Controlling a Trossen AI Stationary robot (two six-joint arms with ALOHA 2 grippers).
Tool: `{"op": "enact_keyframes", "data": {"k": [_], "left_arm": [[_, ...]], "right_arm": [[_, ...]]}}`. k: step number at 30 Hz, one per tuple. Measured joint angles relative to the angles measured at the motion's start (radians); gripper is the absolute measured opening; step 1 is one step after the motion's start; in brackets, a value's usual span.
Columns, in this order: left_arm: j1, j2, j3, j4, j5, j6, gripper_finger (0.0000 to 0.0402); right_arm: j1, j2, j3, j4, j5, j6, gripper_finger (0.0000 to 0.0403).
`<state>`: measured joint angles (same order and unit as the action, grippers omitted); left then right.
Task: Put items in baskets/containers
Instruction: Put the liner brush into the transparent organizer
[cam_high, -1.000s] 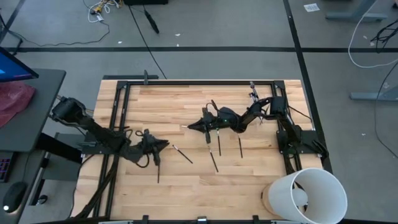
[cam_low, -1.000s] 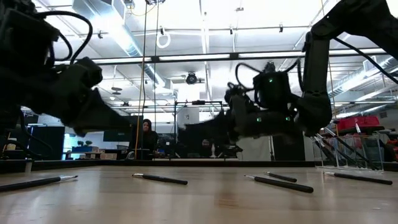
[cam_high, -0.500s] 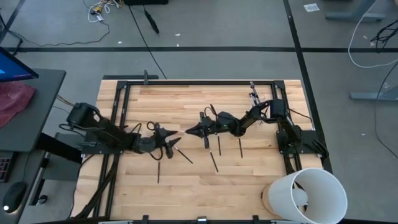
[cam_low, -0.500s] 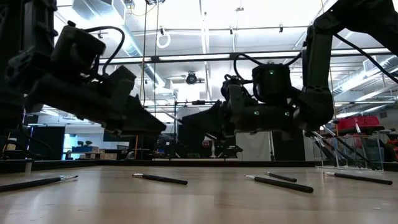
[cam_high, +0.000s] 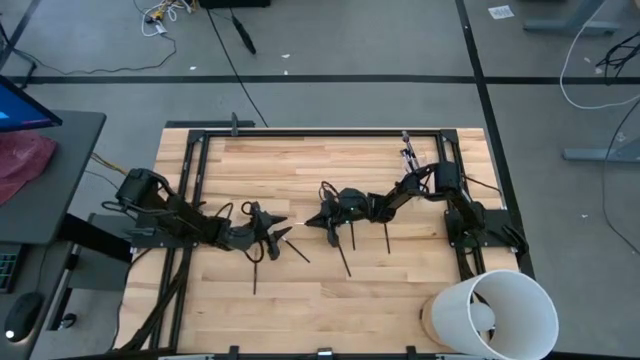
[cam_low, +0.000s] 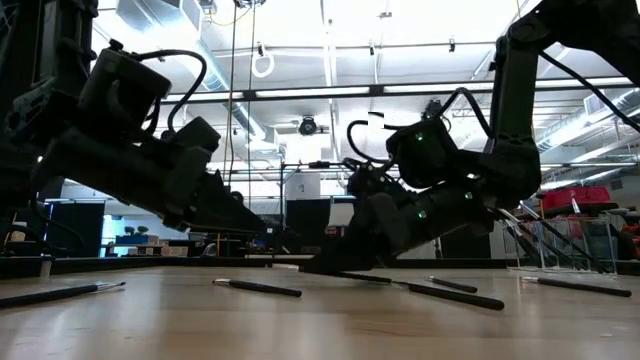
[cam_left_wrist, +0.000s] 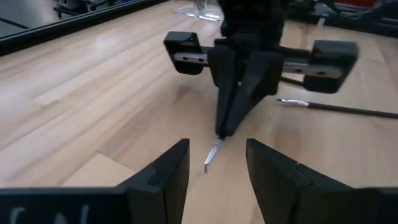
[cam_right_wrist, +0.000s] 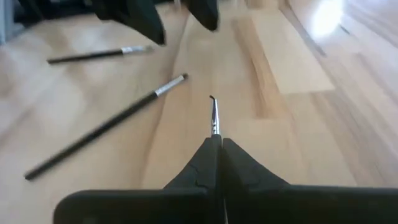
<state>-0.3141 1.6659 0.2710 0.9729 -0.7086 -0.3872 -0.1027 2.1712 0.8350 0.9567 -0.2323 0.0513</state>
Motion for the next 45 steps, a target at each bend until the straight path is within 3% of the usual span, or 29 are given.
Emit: {"op": "enact_keyframes", "data": {"k": [12,24,27,33,45], "left_arm": [[-0.05,-0.004,0.0,-0.021,-0.001,-0.016,0.0156],[-0.05,-0.004,0.0,-0.021,0.0,-0.02,0.0156],[-0.05,-0.004,0.0,-0.02,0.0,-0.02,0.0156],[-0.049,-0.005,0.0,-0.02,-0.001,-0.02,0.0156],[-0.05,-0.006,0.0,-0.015,0.018,-0.019,0.0153]], "right_arm": [[0.007,-0.002,0.002,-0.061,0.016,-0.036,0.001],[0.008,-0.007,0.006,-0.149,0.033,-0.078,0.0107],[0.007,-0.008,0.009,-0.211,0.036,-0.123,0.0089],[0.005,0.013,0.01,-0.21,0.031,-0.212,0.0016],[-0.027,0.048,0.0,-0.073,-0.011,-0.182,0.001]]}}
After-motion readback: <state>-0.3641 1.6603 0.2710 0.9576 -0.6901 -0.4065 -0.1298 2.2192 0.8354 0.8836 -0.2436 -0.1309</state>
